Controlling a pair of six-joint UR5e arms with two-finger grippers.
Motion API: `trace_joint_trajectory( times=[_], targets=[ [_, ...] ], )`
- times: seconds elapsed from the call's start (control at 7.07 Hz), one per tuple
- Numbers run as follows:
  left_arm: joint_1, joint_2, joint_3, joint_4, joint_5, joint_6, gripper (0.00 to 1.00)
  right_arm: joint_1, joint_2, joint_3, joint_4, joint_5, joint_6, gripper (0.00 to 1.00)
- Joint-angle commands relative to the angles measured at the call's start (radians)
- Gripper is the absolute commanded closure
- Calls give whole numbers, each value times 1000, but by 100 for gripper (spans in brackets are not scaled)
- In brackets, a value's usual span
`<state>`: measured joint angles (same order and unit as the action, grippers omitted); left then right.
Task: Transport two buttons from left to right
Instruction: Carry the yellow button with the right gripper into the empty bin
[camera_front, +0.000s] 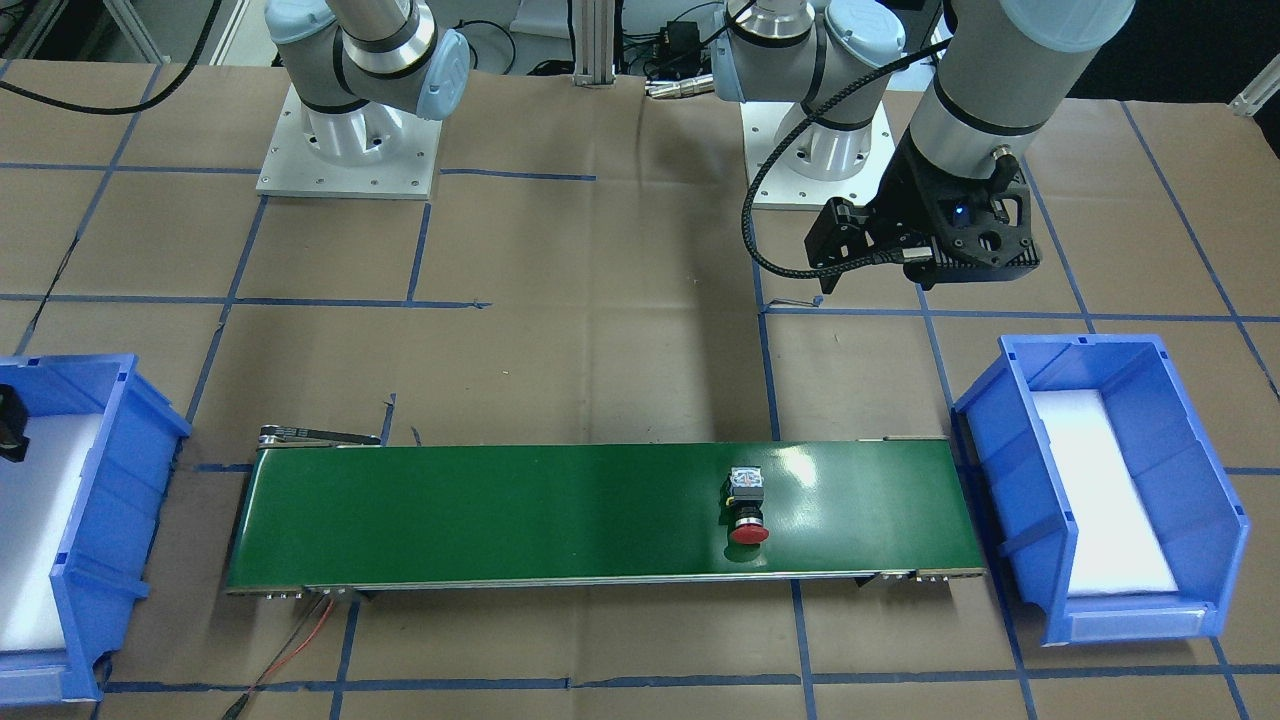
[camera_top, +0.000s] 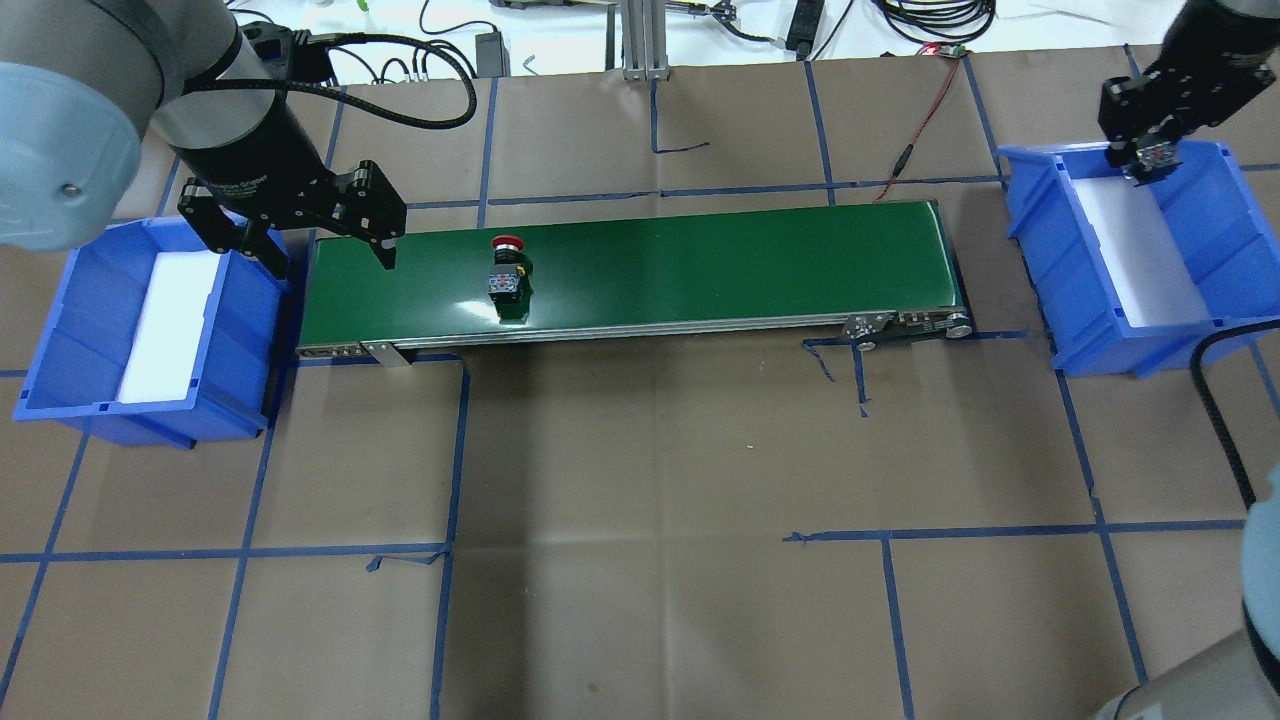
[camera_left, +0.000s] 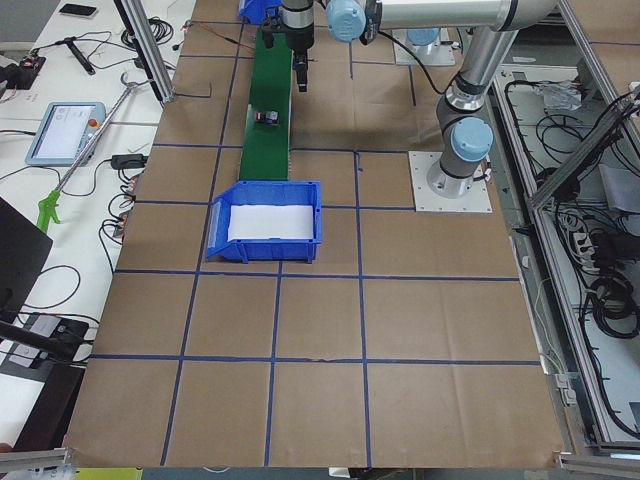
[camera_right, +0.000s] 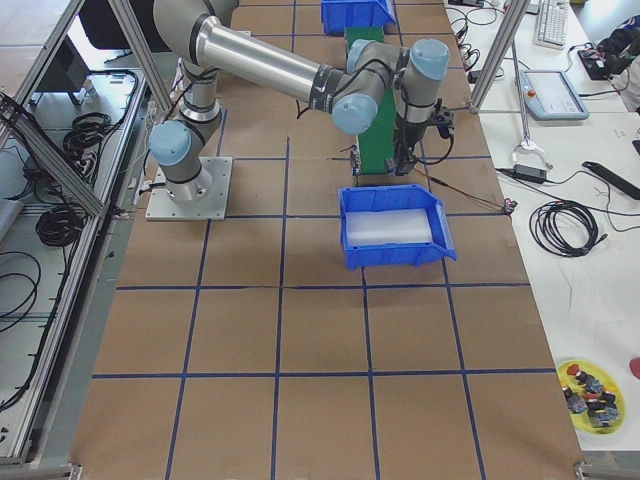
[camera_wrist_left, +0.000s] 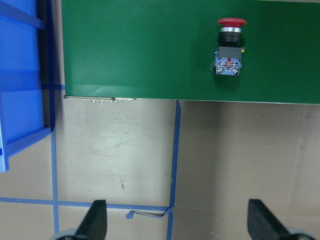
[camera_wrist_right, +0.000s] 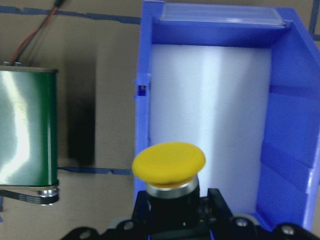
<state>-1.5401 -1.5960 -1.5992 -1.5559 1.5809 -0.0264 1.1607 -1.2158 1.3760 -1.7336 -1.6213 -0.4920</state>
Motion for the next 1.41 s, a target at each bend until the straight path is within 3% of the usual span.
trace_joint_trajectory(
  times=[0.0,0.28,0.57,1.27],
  targets=[
    [0,-12,5,0,2,-1,0,-94,64,2,-12,11,-79,96],
    [0,4,-1,0,2,-1,0,-93,62,73,-15,6,-1,96],
    [0,-2,2,0,-1,-1,0,-92,58,206,-193,-5,-6,96],
    [0,-1,2,0,-2,-1,0,-92,107,271,-311,-55,-8,94]
  ],
)
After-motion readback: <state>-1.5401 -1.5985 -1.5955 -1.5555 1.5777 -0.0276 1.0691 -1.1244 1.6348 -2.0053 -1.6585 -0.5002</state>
